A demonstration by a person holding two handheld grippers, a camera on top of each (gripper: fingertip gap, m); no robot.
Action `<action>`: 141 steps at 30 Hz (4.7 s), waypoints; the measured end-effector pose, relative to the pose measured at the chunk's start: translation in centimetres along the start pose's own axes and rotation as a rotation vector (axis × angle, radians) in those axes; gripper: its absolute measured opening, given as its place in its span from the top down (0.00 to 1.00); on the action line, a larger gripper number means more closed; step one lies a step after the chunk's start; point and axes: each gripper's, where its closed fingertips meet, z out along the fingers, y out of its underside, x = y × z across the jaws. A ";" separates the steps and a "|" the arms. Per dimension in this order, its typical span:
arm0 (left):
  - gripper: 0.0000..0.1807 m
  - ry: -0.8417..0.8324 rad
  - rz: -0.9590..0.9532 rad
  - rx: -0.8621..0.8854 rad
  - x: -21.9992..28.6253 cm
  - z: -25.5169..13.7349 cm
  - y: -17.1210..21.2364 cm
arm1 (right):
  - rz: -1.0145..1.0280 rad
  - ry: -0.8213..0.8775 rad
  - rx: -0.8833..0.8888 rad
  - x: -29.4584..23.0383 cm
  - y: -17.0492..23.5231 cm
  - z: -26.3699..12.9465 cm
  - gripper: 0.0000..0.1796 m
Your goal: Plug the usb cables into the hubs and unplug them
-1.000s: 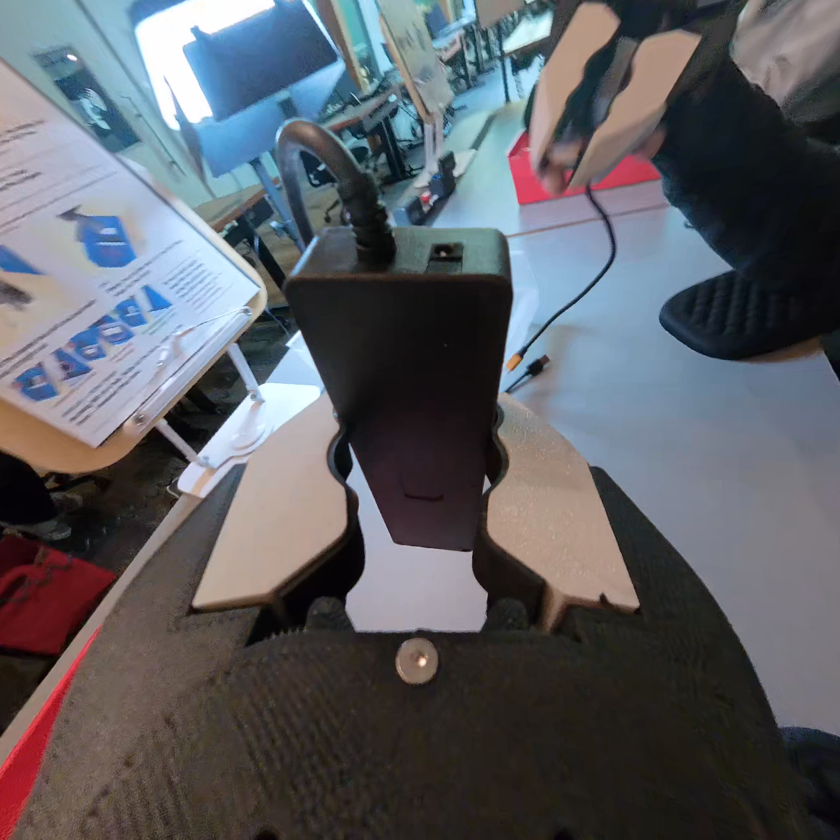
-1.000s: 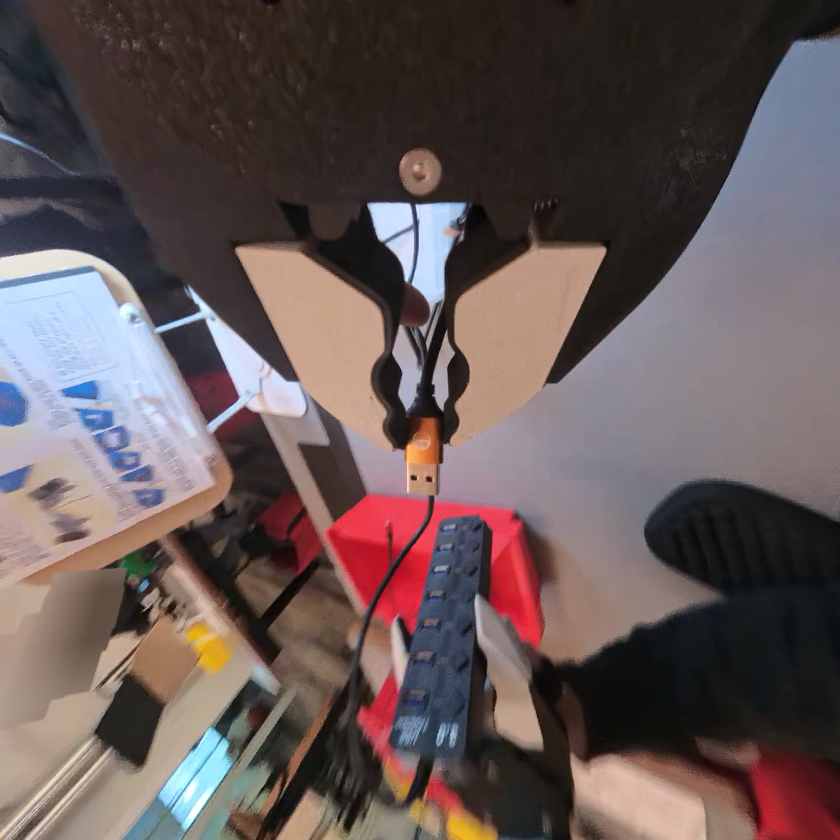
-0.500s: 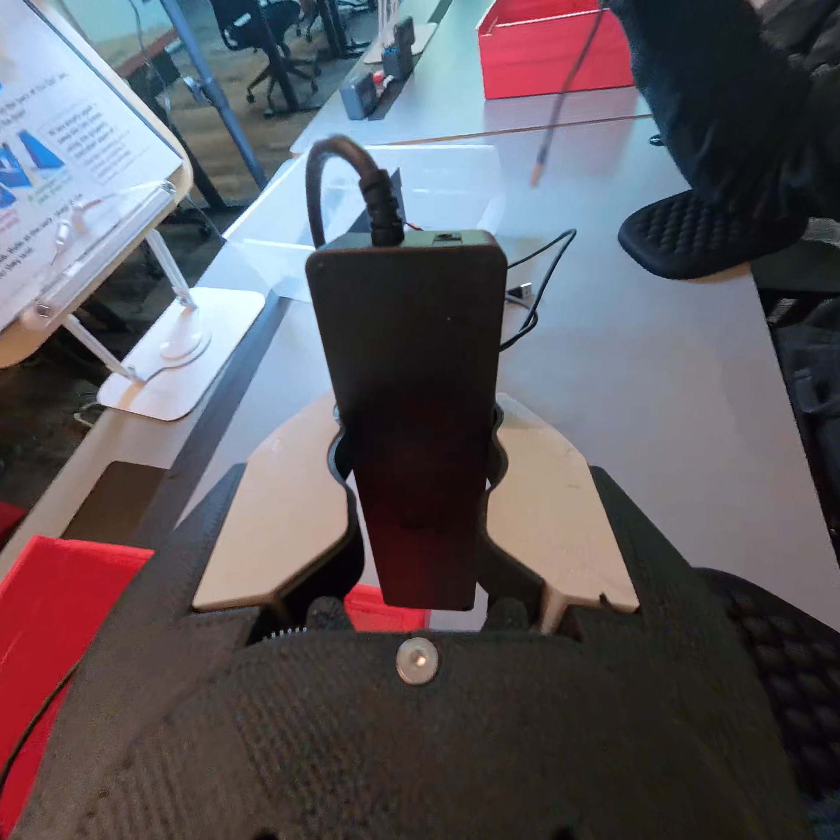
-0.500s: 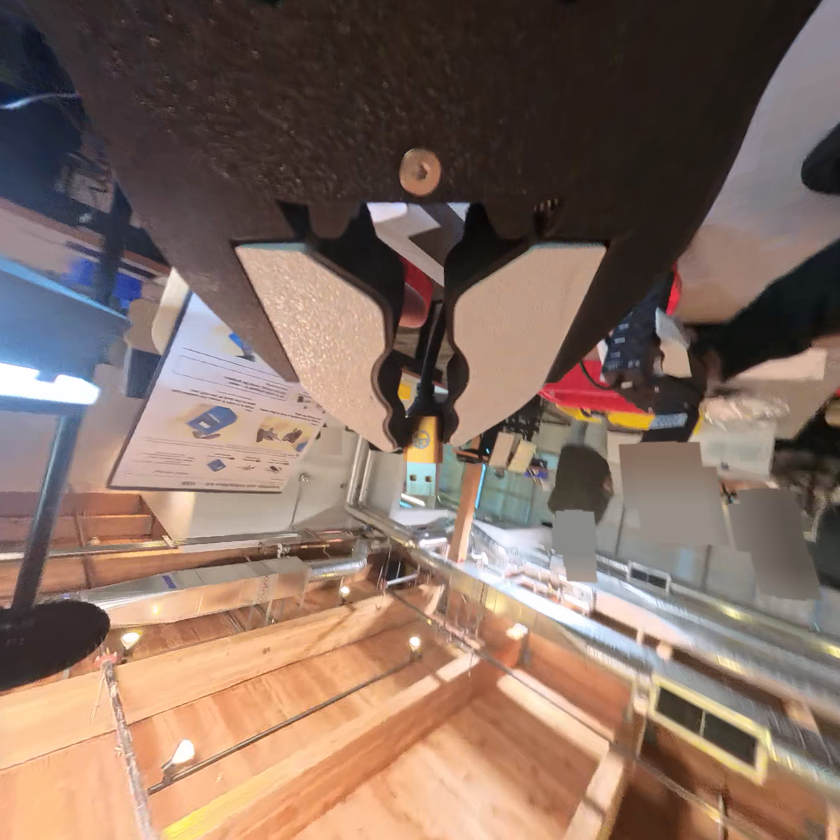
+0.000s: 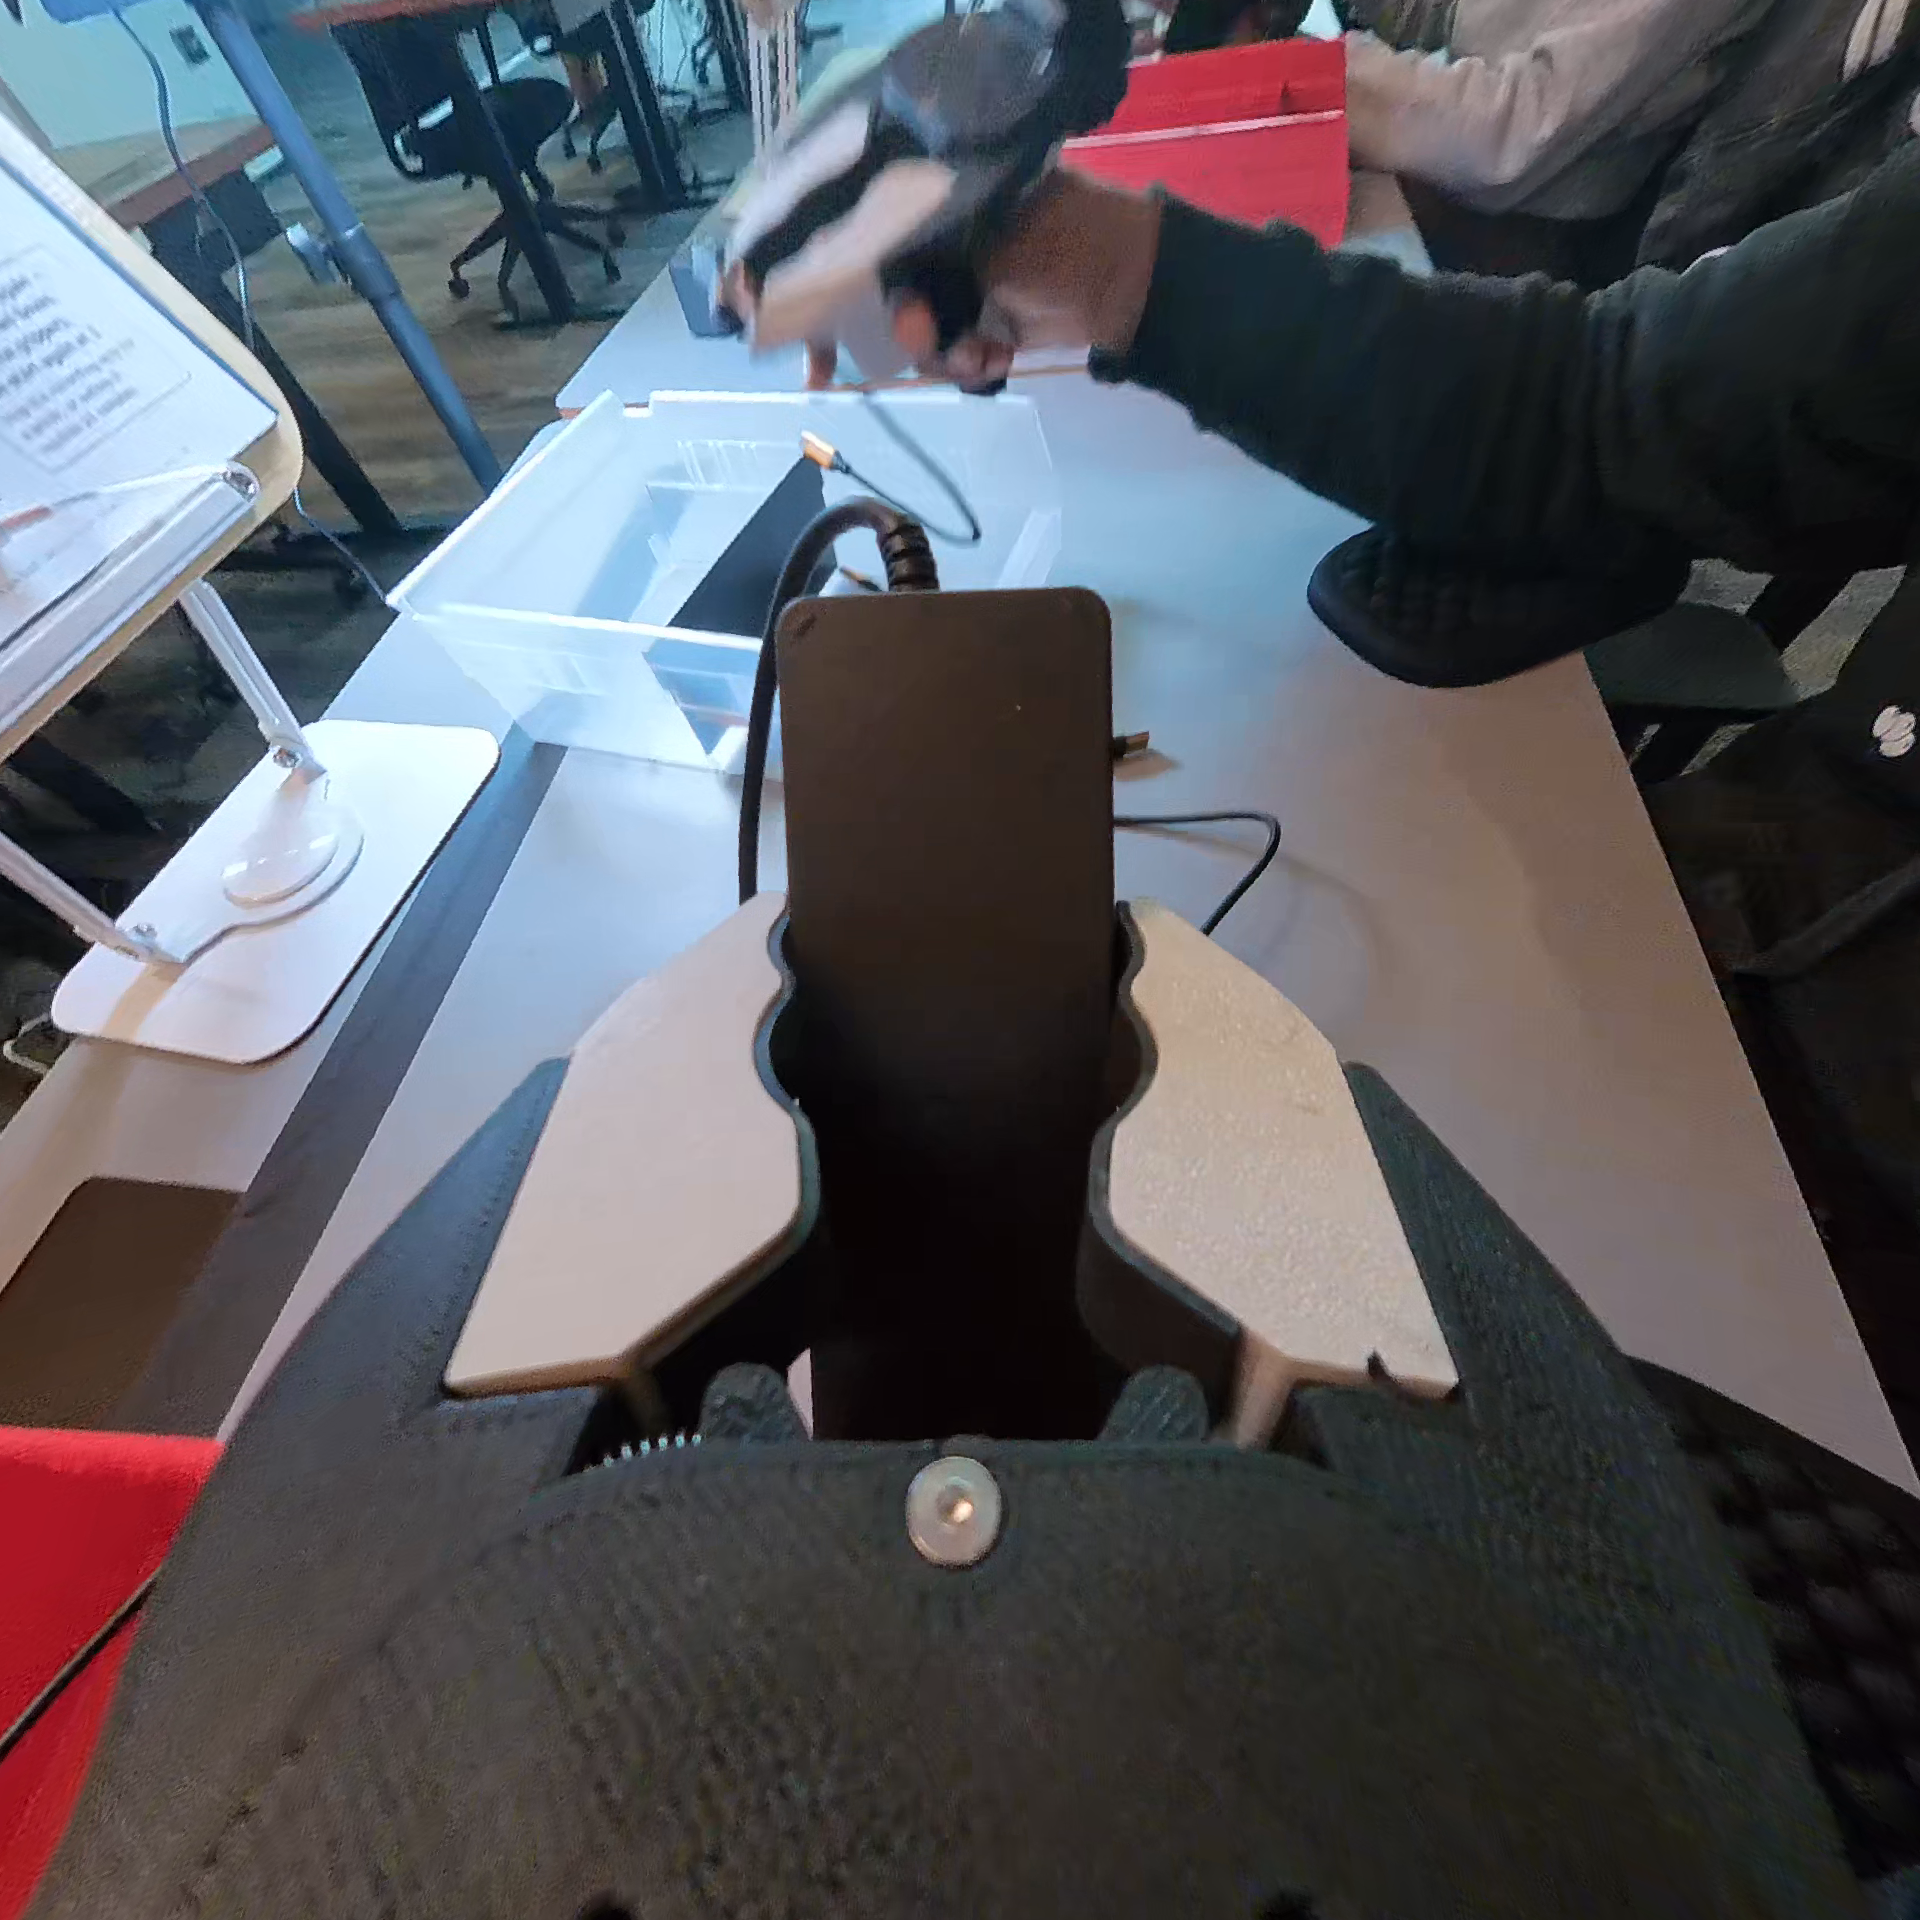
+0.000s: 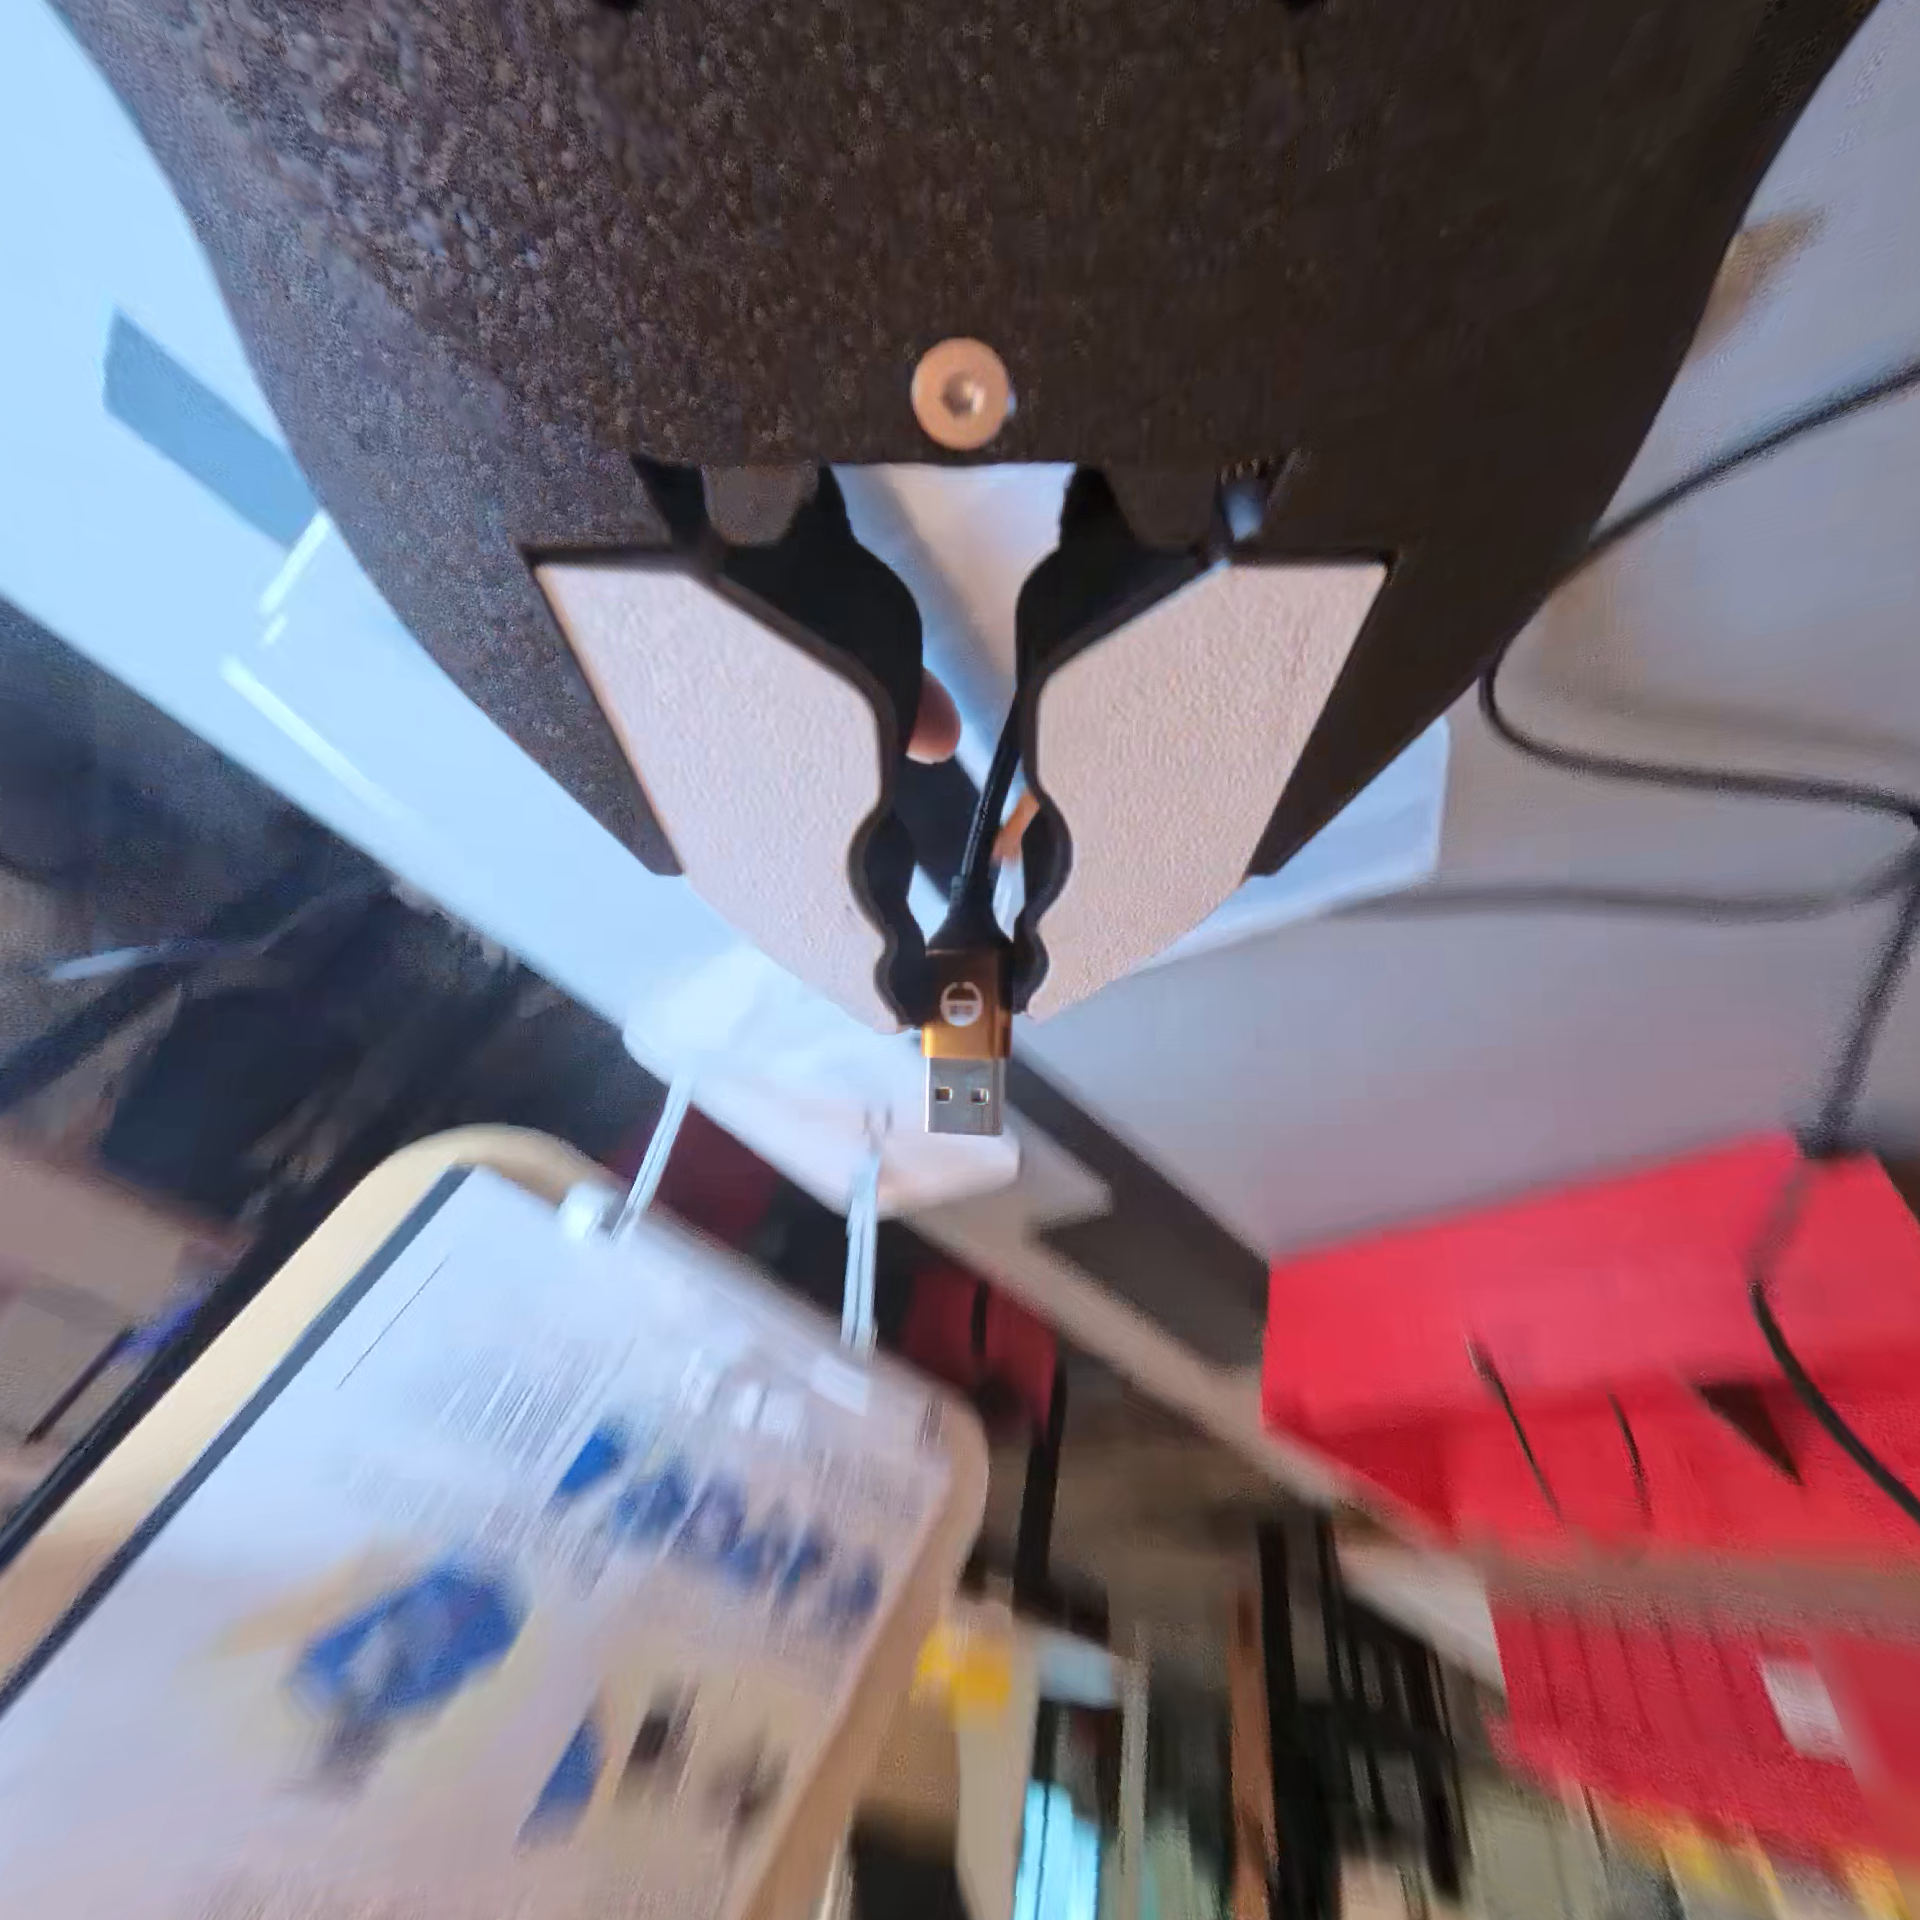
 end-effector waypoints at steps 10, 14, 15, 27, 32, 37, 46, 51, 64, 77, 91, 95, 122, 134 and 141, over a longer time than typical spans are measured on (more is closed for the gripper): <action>0.69 0.072 0.033 0.117 1.7 1.6 -2.6 | 0.025 -0.273 0.071 -6.7 -4.6 -1.7 0.72; 0.69 0.243 0.012 0.232 4.3 2.6 -4.6 | -0.185 -0.512 0.101 -13.7 -5.9 -3.6 0.72; 0.69 0.298 0.007 0.265 5.1 2.7 -5.1 | -0.258 -0.532 0.065 -15.0 -5.2 -3.3 0.70; 0.69 0.242 -0.008 0.402 4.4 0.7 -7.6 | -0.479 -0.860 -0.715 -24.9 10.6 -1.7 0.53; 0.69 0.212 -0.036 0.414 3.4 0.0 -7.3 | -0.610 -0.758 -0.694 -26.5 12.4 1.7 0.64; 0.69 0.145 -0.051 0.394 2.2 -0.1 -7.0 | -0.692 -0.738 -0.571 -26.3 10.8 2.0 0.96; 0.69 0.065 -0.127 0.153 0.0 3.2 -2.2 | -0.740 -0.820 -0.199 -26.9 1.4 -4.2 1.00; 0.69 0.330 -0.169 0.014 4.3 6.9 0.3 | -0.829 -0.581 0.027 -24.9 -3.8 -4.8 1.00; 0.69 0.654 -0.361 -0.127 9.1 9.8 2.9 | -0.976 -0.458 -0.080 -23.8 -1.6 -2.7 0.75; 0.65 0.355 -0.376 0.214 3.1 6.7 -3.3 | -1.027 -0.481 -0.190 -20.8 -5.2 -3.3 0.85; 0.74 -0.028 -0.387 0.281 0.9 2.2 -1.4 | -0.928 0.164 -0.405 5.8 -17.4 0.5 0.86; 0.75 0.006 -0.418 0.240 2.4 3.8 0.6 | -0.957 0.176 -0.486 8.8 -12.8 3.4 0.86; 0.76 0.064 -0.494 0.139 3.7 6.9 5.8 | -0.607 0.086 -0.932 15.9 2.8 4.2 0.61; 0.76 0.075 -0.484 0.112 4.1 7.7 6.2 | -0.615 0.192 -0.662 12.0 -3.9 -4.0 0.74; 0.76 0.081 -0.476 0.082 4.7 8.3 6.8 | -0.602 0.146 -0.746 12.3 -2.1 -5.8 0.85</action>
